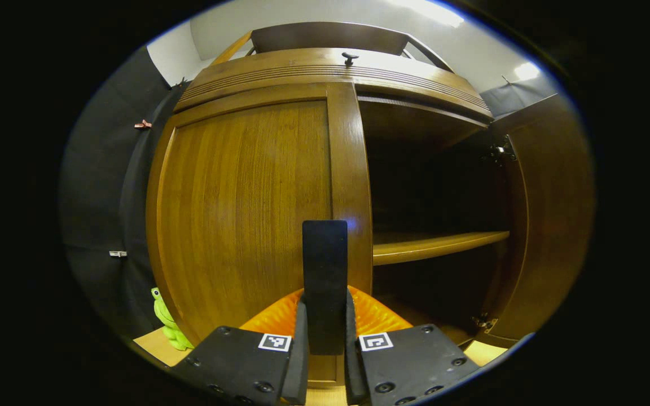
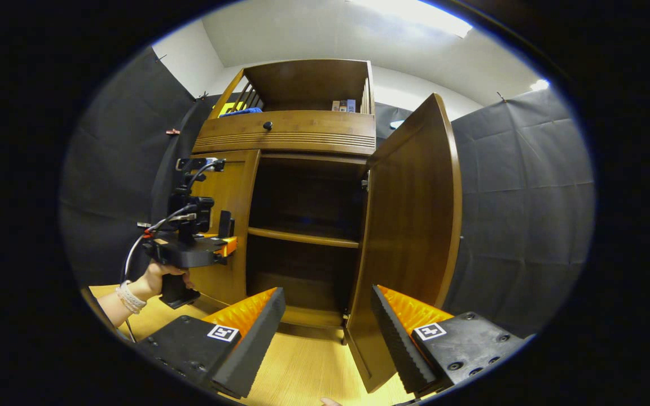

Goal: Open the right door of the double-door shoe cabinet with the right hand, and open the left door with the left hand.

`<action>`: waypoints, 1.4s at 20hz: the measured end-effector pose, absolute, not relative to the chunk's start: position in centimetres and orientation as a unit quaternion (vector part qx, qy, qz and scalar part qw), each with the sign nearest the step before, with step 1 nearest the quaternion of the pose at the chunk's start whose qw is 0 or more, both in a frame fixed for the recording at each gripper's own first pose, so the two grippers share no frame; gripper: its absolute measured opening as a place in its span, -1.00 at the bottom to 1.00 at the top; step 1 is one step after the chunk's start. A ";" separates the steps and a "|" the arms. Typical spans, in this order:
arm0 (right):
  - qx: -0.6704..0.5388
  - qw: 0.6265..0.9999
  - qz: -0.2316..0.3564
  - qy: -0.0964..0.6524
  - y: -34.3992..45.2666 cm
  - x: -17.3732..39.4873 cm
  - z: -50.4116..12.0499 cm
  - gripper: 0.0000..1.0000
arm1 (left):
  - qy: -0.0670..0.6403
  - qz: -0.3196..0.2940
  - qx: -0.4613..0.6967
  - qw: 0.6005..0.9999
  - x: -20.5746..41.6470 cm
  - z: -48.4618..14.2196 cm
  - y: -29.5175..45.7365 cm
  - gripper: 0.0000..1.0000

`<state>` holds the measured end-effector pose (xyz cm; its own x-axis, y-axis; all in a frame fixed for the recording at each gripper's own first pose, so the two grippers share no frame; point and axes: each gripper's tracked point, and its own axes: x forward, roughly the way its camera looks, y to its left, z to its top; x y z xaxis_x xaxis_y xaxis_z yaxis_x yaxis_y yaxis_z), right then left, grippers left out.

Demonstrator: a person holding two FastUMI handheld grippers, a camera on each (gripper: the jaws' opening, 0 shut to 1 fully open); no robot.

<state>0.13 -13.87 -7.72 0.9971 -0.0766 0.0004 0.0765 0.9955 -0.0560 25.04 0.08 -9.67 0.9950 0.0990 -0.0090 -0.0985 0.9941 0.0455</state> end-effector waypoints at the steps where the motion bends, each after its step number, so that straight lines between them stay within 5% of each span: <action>1: -0.026 0.999 -0.044 0.000 -13.8 -0.1 -7.5 0.90 | 0.005 0.044 0.017 0.999 24.3 -9.6 0.1 -0.41; 15: 0.008 0.999 -0.037 0.022 -9.2 -2.2 -6.9 0.96 | 0.001 0.015 -0.002 1.000 11.1 -8.7 4.2 -0.41; 28: 0.000 1.000 0.014 0.010 -3.5 -2.6 -6.0 0.94 | 0.001 0.053 0.011 0.999 5.7 -8.1 9.5 -0.50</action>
